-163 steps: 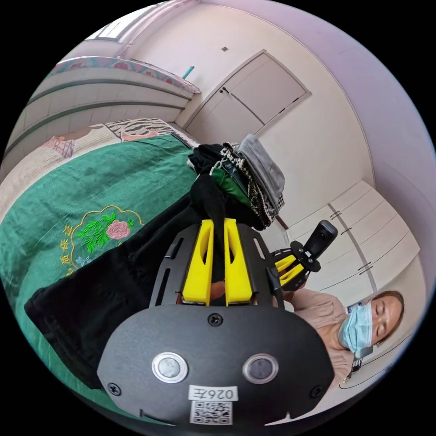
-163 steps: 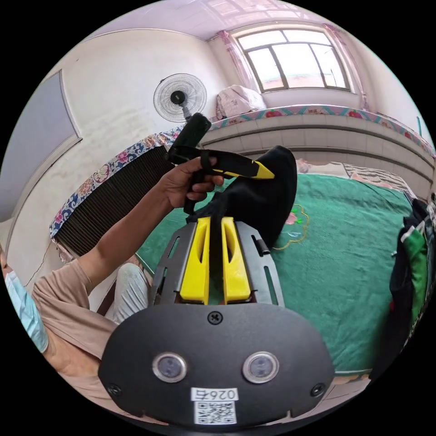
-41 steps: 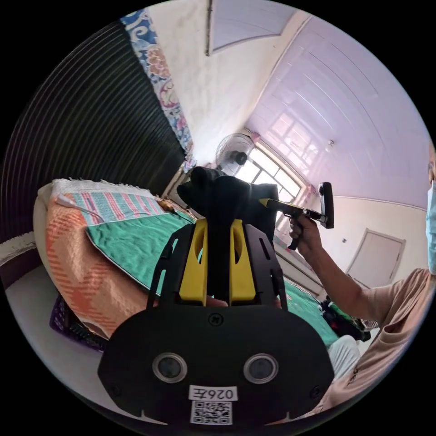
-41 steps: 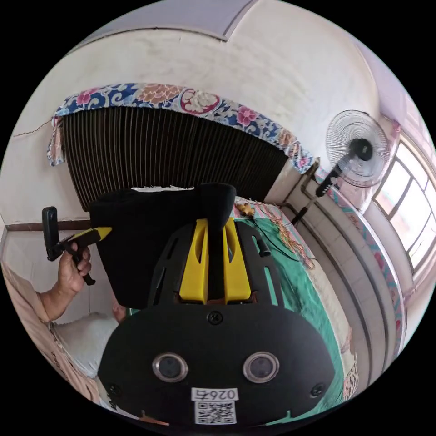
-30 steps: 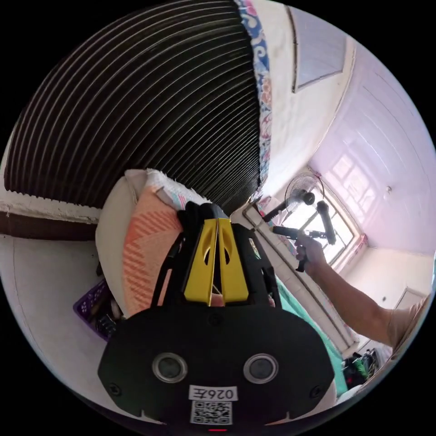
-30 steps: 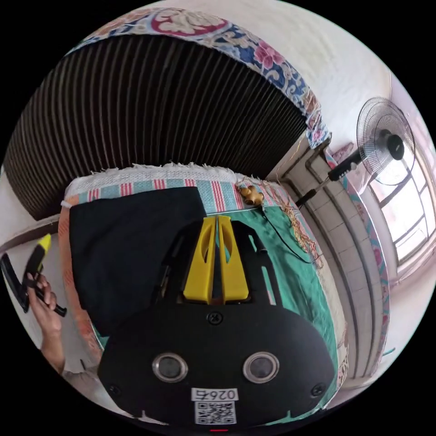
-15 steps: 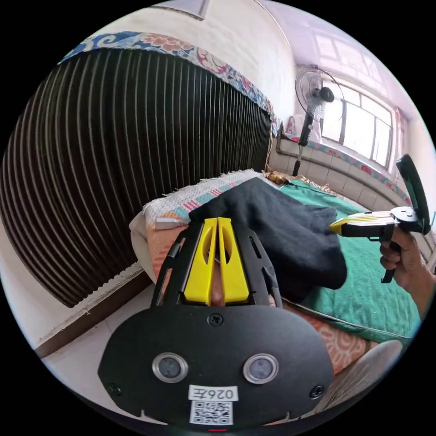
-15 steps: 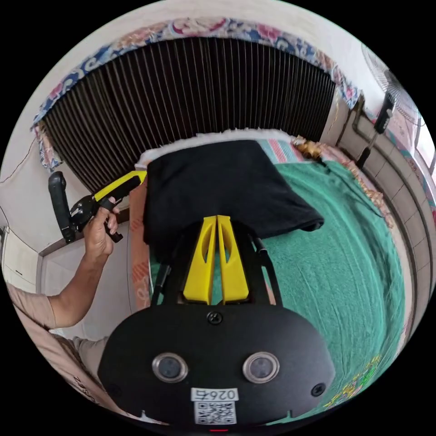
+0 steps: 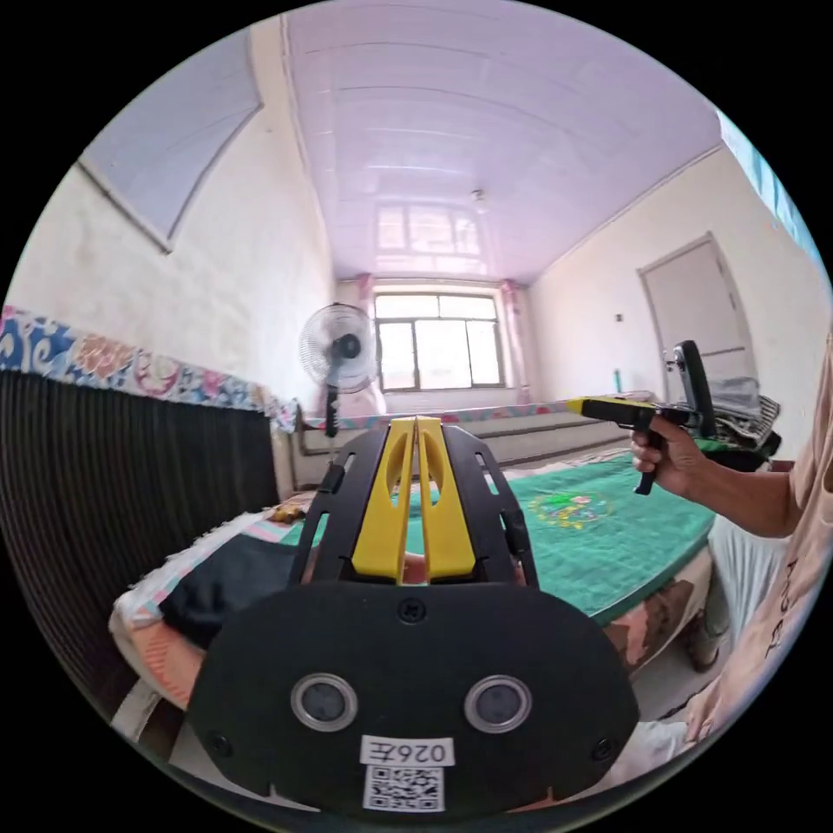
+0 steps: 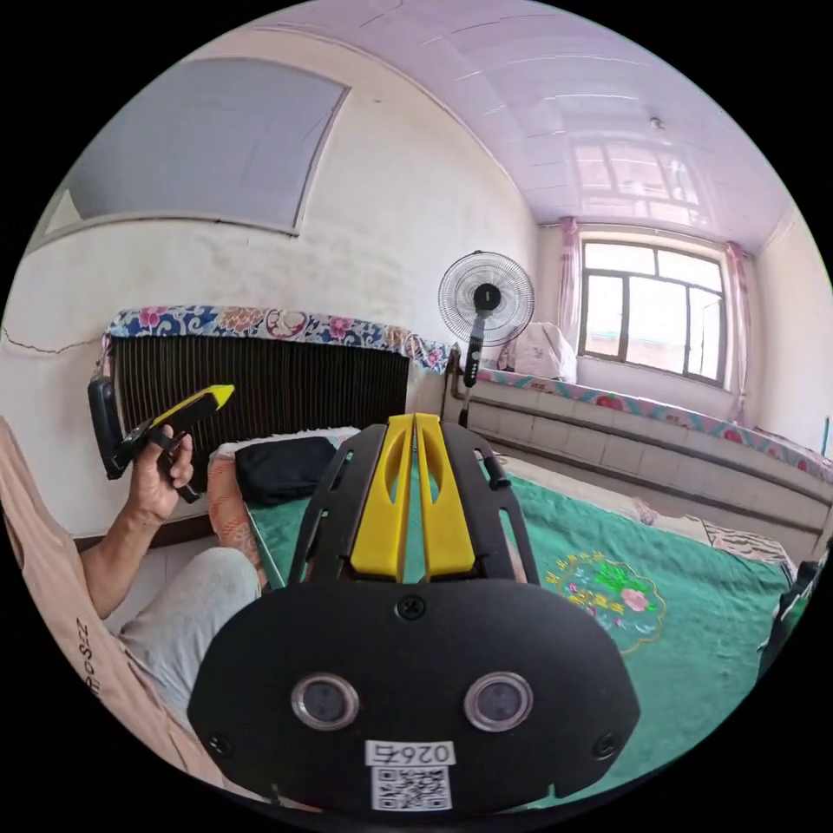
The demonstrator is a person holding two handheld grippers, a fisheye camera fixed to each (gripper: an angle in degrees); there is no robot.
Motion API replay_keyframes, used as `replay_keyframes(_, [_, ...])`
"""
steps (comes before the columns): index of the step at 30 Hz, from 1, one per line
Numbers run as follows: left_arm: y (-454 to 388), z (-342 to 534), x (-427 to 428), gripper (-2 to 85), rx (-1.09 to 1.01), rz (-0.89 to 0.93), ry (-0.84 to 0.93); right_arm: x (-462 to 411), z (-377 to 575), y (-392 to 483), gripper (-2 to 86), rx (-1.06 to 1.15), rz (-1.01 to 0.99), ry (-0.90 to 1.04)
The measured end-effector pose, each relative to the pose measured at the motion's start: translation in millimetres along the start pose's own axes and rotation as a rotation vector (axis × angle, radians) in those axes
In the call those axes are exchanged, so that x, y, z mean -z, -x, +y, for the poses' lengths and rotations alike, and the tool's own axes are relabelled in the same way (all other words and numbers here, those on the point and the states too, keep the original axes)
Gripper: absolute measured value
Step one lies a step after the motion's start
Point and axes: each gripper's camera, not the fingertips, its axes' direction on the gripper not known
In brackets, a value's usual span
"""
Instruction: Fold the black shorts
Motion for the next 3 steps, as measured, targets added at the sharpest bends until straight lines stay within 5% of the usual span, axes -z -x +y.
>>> replay_keyframes(3, [-65.6,-21.0,-51.9,-1.0,-0.069,0.159,0.048,-24.3,-69.3,-26.8,-1.0,0.046,0.010,0.053])
